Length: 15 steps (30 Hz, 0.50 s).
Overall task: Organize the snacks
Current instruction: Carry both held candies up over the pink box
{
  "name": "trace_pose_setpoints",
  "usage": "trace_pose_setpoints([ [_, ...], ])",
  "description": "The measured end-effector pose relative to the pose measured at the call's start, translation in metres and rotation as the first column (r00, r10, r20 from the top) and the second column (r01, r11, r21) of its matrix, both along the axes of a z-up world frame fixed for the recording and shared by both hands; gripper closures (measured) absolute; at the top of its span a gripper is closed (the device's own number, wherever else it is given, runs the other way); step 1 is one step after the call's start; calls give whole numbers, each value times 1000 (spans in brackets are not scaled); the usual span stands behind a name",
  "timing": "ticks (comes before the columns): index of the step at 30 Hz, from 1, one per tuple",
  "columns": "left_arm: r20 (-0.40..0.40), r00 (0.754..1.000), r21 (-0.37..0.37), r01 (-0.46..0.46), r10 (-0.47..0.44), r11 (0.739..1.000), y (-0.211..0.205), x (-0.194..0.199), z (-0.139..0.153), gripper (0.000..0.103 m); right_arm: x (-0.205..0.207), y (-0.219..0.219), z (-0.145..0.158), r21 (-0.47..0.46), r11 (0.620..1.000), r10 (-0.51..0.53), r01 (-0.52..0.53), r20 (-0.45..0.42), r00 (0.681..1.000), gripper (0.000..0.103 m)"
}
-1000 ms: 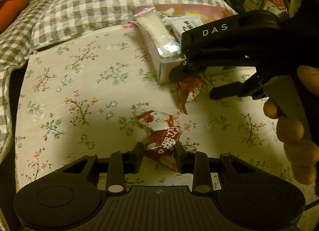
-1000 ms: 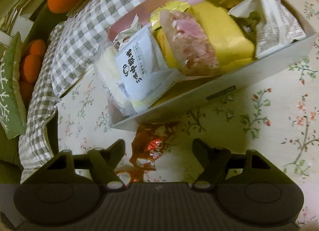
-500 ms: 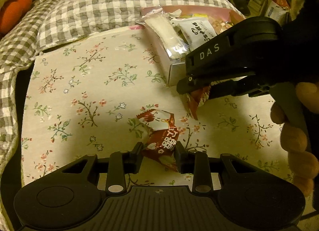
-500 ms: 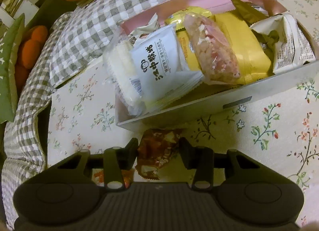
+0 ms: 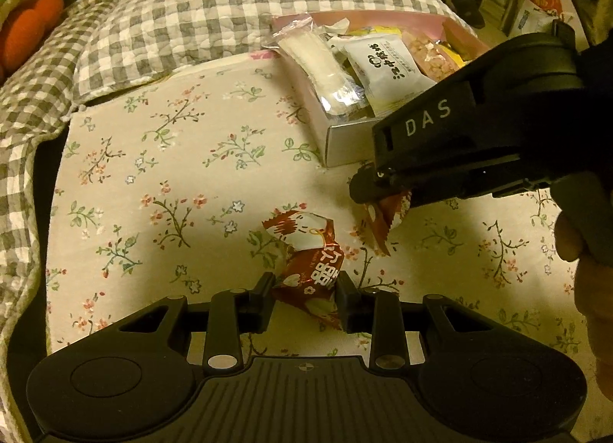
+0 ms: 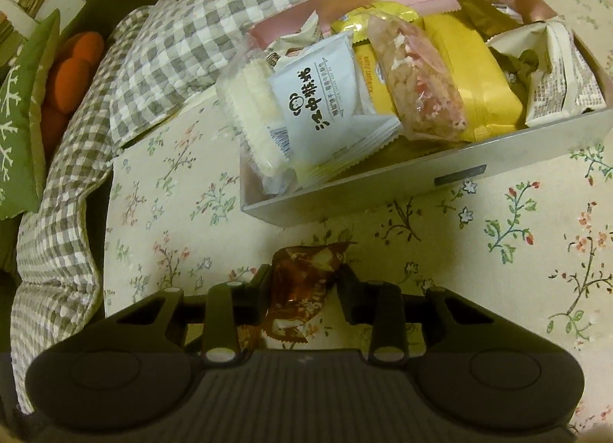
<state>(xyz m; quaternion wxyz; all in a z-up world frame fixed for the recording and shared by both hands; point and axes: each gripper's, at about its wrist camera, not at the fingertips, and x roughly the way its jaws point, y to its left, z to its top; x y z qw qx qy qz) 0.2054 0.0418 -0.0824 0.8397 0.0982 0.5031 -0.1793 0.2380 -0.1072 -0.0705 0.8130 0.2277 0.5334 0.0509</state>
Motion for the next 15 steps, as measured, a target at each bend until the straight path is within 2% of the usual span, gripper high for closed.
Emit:
trace_pose_setpoints([
  [15, 21, 999, -32, -33, 34, 999, -2, 0, 8, 74, -9, -11, 12, 29, 999, 16, -16, 4, 1000, 71],
])
